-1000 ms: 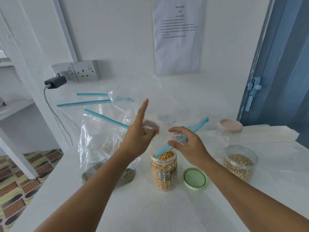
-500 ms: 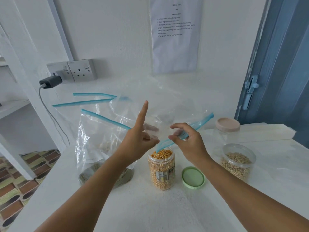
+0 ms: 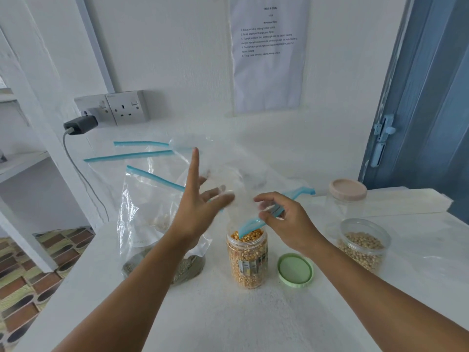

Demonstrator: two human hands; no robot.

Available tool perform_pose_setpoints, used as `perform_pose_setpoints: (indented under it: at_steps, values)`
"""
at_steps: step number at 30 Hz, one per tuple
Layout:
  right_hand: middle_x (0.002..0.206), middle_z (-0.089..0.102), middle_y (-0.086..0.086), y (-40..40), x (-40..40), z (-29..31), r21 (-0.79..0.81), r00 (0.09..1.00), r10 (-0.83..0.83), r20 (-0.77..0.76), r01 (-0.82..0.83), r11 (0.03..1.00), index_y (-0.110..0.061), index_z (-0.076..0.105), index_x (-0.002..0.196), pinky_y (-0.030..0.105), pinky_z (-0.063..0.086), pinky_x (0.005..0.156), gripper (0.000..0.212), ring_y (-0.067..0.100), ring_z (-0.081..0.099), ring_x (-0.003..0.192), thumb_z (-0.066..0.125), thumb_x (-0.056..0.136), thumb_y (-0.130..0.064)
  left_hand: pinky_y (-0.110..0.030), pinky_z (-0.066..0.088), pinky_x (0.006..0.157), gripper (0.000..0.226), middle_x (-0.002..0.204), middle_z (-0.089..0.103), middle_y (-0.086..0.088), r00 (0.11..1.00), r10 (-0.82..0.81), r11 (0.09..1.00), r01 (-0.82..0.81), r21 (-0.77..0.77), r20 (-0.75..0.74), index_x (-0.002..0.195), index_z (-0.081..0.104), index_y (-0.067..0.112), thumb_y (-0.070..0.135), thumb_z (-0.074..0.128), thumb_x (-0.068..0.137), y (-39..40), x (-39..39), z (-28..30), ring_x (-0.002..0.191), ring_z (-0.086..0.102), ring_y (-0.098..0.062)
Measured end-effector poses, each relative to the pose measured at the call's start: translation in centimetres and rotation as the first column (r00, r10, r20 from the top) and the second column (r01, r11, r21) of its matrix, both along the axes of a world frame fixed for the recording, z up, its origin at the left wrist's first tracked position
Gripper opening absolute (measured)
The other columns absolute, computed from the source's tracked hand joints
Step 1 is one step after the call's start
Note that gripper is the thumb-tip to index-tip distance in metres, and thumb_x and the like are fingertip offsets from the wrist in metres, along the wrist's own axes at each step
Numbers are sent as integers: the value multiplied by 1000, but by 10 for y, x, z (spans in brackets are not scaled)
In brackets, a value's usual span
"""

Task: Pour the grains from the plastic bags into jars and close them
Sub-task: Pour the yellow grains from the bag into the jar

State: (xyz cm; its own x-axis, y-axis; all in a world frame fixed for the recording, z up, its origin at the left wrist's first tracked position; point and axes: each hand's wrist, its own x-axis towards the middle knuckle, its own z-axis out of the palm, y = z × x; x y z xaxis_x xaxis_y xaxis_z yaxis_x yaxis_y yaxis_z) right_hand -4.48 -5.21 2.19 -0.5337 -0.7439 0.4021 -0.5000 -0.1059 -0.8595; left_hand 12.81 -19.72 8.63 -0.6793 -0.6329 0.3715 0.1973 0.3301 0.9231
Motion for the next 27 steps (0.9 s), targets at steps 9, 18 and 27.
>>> perform_pose_setpoints:
  at_steps: [9, 18, 27]
  values:
    - [116, 73, -19, 4, 7, 4, 67, 979, 58, -194, -46, 997, -32, 76, 116, 5, 40, 95, 40, -2, 61, 115, 64, 96, 0, -37, 49, 106, 57, 124, 67, -3, 991, 79, 908, -25, 419, -112, 143, 59, 41, 8, 70, 97, -26, -6, 46, 103, 74, -21]
    - [106, 72, -23, 3, 2, 15, -20, 992, 16, -122, -19, 1000, -46, 71, 119, 21, 50, 92, 40, 4, 66, 107, 74, 95, -15, -28, 56, 96, 34, 121, 76, -4, 941, 99, 940, 17, 340, -322, 123, 72, 19, -3, 65, 97, -29, 0, 68, 105, 73, -24]
    - [105, 71, -5, -2, -2, 5, -29, 996, 35, -81, -37, 999, -49, 71, 120, 26, 56, 95, 42, 13, 66, 106, 77, 93, -18, -33, 57, 98, 31, 107, 77, -6, 932, 117, 946, 0, 323, -344, 118, 72, 13, -7, 67, 94, -20, -2, 70, 99, 75, -26]
